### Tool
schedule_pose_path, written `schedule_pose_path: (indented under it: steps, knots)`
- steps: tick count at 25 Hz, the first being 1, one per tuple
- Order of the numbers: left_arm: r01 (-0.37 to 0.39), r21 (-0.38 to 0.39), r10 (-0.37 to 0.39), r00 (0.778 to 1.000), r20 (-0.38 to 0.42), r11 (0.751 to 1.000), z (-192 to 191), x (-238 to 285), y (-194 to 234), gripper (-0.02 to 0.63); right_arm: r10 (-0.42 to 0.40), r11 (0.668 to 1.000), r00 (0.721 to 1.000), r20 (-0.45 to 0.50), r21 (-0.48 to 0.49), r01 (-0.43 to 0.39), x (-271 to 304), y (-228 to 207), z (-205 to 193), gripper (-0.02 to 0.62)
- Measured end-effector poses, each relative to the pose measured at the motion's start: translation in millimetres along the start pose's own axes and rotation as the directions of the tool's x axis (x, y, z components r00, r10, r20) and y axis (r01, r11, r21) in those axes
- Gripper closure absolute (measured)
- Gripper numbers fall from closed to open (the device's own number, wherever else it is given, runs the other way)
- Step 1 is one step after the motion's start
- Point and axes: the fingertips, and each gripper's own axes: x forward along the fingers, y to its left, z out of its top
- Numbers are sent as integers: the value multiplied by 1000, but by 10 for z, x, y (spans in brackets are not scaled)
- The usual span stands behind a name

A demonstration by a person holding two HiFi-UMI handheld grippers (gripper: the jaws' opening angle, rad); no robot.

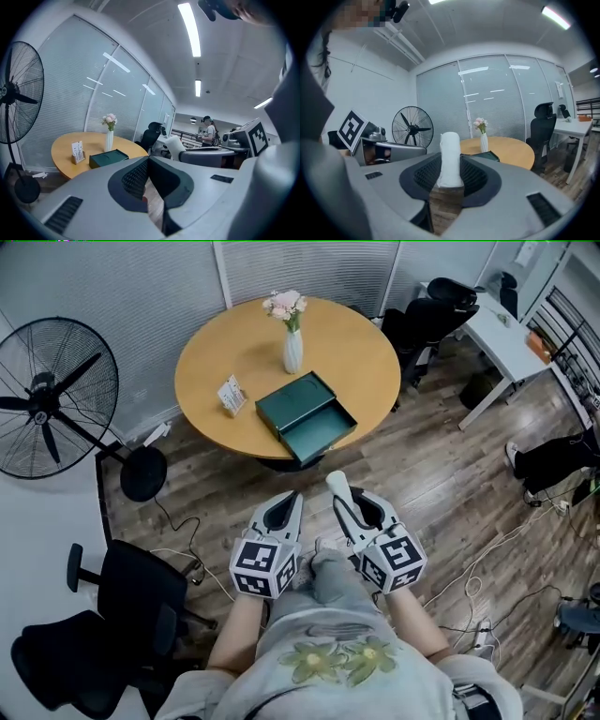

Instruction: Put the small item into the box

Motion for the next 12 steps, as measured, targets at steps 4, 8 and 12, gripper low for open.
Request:
schedule_pose_path:
  steps: [4, 8, 12]
  knots:
    - [-1, -16, 1, 1000, -6, 1000, 20, 152, 165, 604, -1, 1000, 1000, -7, 6, 1, 229, -134, 8, 465]
    - [-29, -18, 29, 1000, -3, 999, 112, 300, 369, 604, 13, 1000, 1000, -7, 1, -13, 484, -269, 77, 465]
    - [-51, -9, 51, 999, 6, 999, 289, 557, 560, 604, 29, 999, 1000, -4, -26, -29, 785, -477, 227, 465]
